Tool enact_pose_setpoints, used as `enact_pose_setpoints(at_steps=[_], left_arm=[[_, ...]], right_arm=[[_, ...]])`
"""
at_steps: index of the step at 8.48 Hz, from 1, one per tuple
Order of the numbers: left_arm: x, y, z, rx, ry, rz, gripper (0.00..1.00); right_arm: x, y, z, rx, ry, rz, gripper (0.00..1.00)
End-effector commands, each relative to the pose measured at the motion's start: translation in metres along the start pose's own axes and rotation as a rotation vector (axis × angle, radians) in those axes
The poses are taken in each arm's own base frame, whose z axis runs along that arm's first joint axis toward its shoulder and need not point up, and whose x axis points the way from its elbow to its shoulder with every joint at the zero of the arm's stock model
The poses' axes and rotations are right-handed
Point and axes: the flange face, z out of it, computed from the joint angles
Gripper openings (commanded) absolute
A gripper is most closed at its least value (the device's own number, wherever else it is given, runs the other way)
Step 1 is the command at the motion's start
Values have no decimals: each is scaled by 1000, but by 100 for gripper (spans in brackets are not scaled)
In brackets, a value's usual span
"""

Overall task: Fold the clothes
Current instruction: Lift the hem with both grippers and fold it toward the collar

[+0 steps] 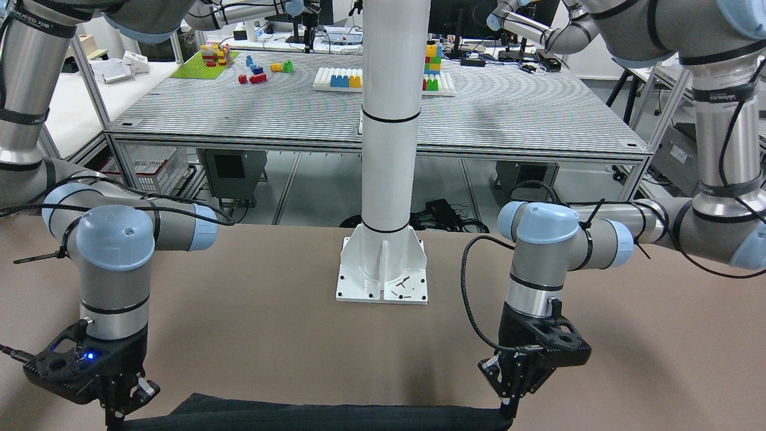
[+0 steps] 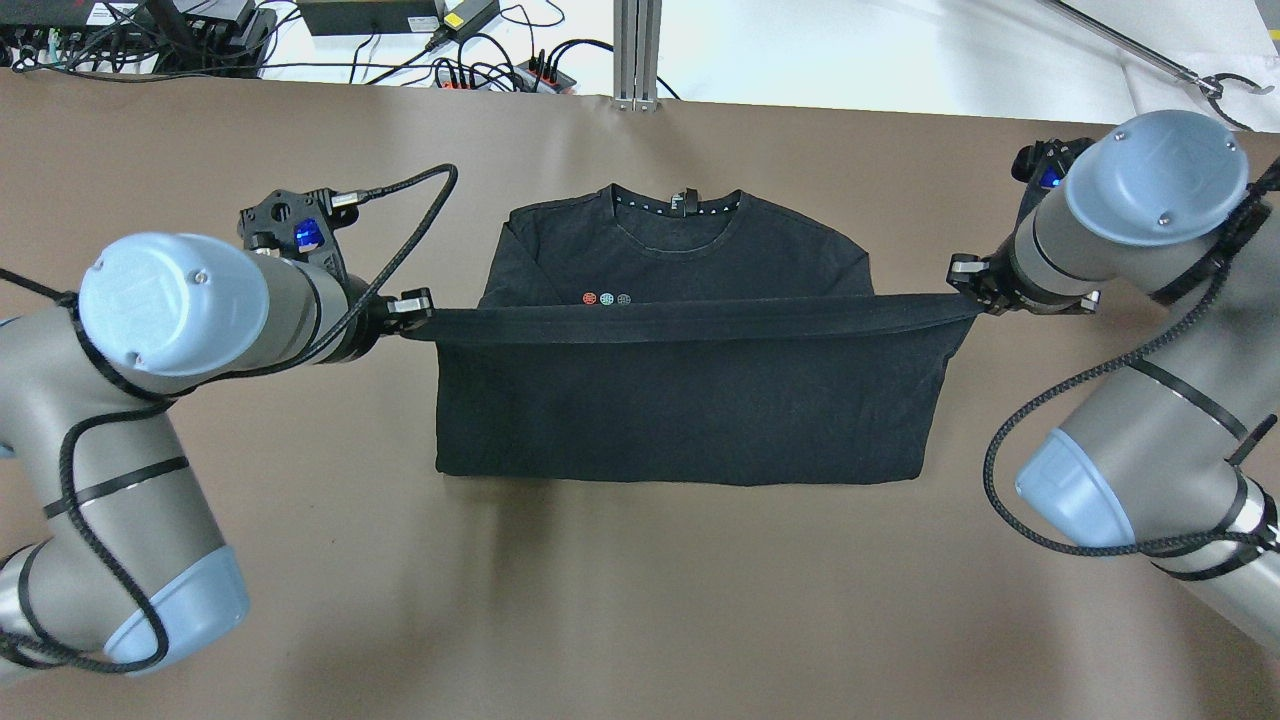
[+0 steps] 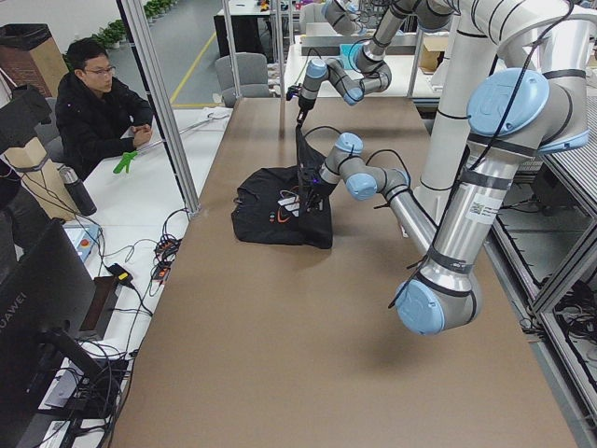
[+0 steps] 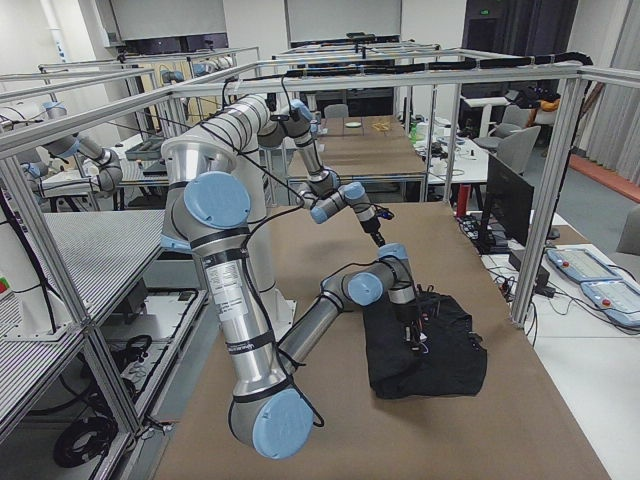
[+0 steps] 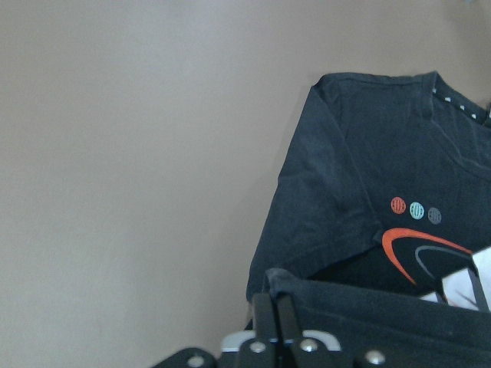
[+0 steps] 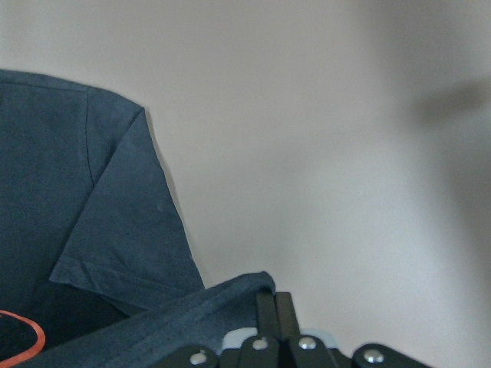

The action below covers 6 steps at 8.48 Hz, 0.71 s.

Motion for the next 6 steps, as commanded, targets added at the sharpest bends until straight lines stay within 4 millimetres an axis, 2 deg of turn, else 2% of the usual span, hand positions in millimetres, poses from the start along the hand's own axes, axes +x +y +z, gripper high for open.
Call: enact_pose_setpoints(at_steps=[1, 2, 3, 4, 6], left_arm=[[31, -52, 35, 41, -52, 7, 0], [43, -57, 49, 41, -59, 6, 0], [45, -68, 67, 50, -64, -1, 0], [40, -74, 90, 55, -62, 4, 0], [50, -86, 139, 61, -50, 2, 0]], right_arm=[[-20, -47, 22, 35, -3, -7, 0], [-29, -54, 27, 33, 1, -7, 0], [-34, -65, 43, 44, 16, -4, 0], [-39, -77, 67, 76, 14, 2, 0], [-41, -83, 105, 80, -1, -5, 0]])
